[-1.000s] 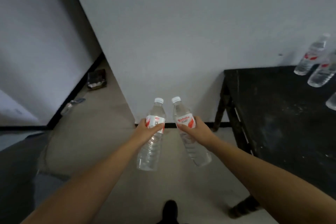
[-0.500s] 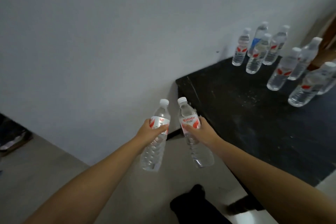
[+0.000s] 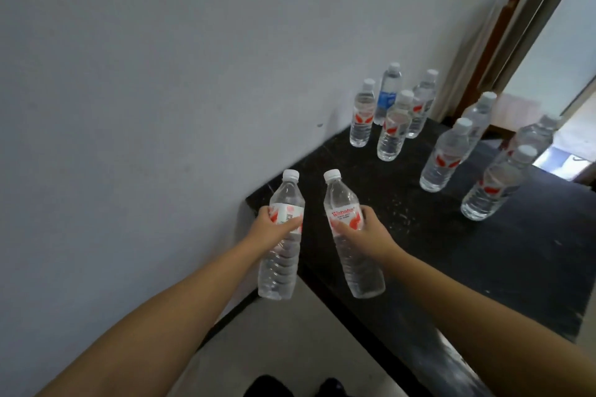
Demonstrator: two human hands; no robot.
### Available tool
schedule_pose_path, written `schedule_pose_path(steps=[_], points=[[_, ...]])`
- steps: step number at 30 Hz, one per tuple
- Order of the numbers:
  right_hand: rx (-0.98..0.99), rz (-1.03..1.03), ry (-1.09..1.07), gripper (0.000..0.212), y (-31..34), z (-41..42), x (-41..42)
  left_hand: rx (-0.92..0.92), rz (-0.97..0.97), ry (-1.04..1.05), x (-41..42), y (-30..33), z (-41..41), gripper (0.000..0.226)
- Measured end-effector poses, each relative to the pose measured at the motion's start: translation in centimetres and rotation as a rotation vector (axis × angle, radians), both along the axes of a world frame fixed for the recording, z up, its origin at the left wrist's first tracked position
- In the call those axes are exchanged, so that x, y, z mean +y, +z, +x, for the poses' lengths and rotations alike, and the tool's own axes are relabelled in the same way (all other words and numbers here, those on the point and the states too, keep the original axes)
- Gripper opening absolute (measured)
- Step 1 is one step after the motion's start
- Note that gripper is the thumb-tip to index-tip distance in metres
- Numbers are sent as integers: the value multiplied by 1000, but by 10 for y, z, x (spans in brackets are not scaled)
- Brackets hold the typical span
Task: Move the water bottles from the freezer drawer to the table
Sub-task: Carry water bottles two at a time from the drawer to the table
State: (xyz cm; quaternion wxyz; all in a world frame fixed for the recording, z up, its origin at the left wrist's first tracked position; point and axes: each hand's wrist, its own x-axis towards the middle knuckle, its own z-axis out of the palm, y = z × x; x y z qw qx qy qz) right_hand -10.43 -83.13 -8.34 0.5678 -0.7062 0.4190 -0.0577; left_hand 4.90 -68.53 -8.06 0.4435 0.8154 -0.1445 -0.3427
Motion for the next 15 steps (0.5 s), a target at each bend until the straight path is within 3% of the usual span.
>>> schedule_pose_path(steps=[7,12,15], points=[[-9,-46,-136,58,-13,22,-56,25,-58,-218,-81,-8,45,34],[-66,-117,-313,40,-13,54,-94,-8,-85,-310,-153,-7,85,43],[-71,-116,-365,56,-12,81,-124,-24,-138,-350,-197,3,114,43]])
